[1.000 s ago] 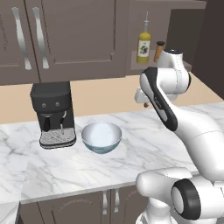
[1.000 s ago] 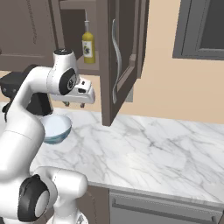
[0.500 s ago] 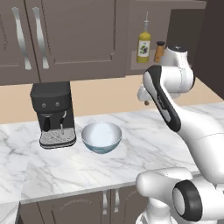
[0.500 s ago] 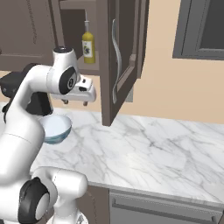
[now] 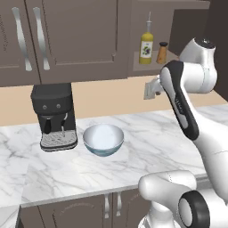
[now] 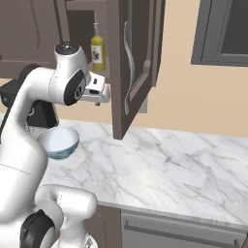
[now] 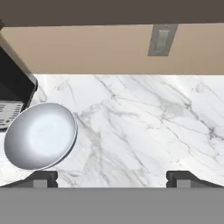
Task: Retrieve the bottle and the shaker from the cabinet and place them next to the mixing bowl on the counter. Then add garlic from the fridge to the mixing bowl.
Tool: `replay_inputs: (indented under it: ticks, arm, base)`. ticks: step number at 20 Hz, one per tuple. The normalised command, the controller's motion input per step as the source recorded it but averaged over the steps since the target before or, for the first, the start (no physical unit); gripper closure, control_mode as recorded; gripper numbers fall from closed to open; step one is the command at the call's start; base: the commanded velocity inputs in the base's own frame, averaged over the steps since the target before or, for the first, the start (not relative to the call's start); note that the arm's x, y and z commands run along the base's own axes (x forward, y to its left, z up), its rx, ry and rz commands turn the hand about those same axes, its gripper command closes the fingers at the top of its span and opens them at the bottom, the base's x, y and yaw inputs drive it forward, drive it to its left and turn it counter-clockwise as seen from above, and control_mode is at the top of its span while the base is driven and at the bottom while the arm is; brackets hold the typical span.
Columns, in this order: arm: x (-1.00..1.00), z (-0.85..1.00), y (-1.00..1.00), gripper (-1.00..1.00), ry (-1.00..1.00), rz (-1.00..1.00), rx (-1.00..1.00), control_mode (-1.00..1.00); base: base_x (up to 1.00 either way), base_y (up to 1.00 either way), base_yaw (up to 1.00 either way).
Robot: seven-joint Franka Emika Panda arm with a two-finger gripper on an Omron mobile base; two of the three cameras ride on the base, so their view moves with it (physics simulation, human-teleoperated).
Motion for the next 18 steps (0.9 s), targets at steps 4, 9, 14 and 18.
replay_inputs:
  ticks: [4, 9, 14, 18]
  arm:
    - [0.0, 0.5, -0.29, -1.0, -0.13, -0.05, 0.08, -1.0]
    - [0.03, 0.51, -0.24, -1.0, -0.1, -0.07, 0.1, -1.0]
    - [0.18, 0.21, -0.06, -1.0, -0.11, -0.04, 0.02, -1.0]
    - [0.15, 0.07, 0.0, -1.0, -0.08, -0.03, 0.0, -1.0]
  base:
    - [0.0, 0.0, 0.0]
    - [0.0, 0.0, 0.0]
    - [0.0, 0.0, 0.0]
    - [0.0, 0.0, 0.0]
